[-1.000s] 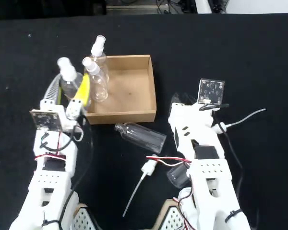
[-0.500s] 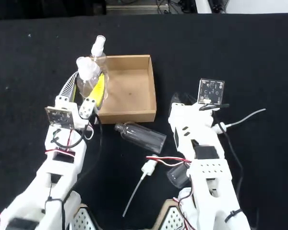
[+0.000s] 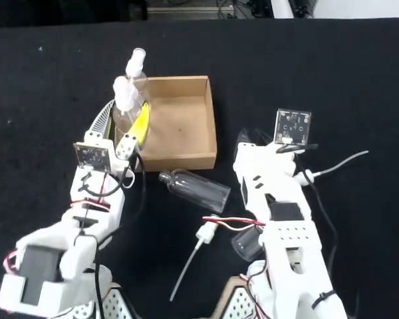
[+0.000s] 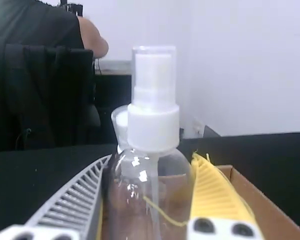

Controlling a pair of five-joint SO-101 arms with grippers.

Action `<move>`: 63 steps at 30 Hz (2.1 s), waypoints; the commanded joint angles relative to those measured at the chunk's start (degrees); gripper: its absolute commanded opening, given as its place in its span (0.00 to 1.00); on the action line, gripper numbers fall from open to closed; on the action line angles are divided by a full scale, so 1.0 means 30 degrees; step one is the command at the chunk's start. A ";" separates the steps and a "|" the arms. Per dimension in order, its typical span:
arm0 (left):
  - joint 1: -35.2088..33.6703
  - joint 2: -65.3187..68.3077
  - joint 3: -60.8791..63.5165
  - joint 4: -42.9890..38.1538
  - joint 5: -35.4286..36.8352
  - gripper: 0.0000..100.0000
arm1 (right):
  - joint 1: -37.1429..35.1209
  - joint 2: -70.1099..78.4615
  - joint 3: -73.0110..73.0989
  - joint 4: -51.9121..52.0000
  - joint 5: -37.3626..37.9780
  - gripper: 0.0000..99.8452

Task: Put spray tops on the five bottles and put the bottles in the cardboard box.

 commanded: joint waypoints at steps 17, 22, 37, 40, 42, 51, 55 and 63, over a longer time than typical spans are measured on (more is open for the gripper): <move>-0.0571 0.4894 -0.1744 -0.3048 0.0645 0.03 | 0.0293 -0.0601 -0.0073 -0.0586 0.0029 0.07; -0.0571 0.4923 -0.1685 -0.3048 0.0557 0.03 | 0.0293 -0.0601 -0.0073 -0.0586 0.0029 0.07; -0.0571 0.4923 -0.1128 -0.3018 0.0586 0.28 | 0.0293 -0.0571 -0.0073 -0.0586 0.0029 0.07; -0.0601 0.4923 -0.0806 -0.3048 0.0557 0.28 | 0.0293 -0.0571 -0.0073 -0.0586 0.0029 0.07; -0.0601 0.4923 -0.0601 -0.3048 0.0557 0.28 | 0.0293 -0.0571 -0.0073 -0.0586 0.0029 0.07; -0.1158 0.4337 -0.0366 -0.3048 0.0527 0.28 | 0.0293 -0.0571 -0.0073 -0.0586 0.0029 0.07; -0.1568 0.2051 0.0923 -0.2901 0.0527 0.28 | 0.0293 -0.0571 -0.0103 -0.0586 0.0029 0.07; -0.1714 -0.2872 0.4059 -0.2374 0.0527 0.28 | 0.0293 -0.0542 -0.0103 -0.0586 0.0029 0.07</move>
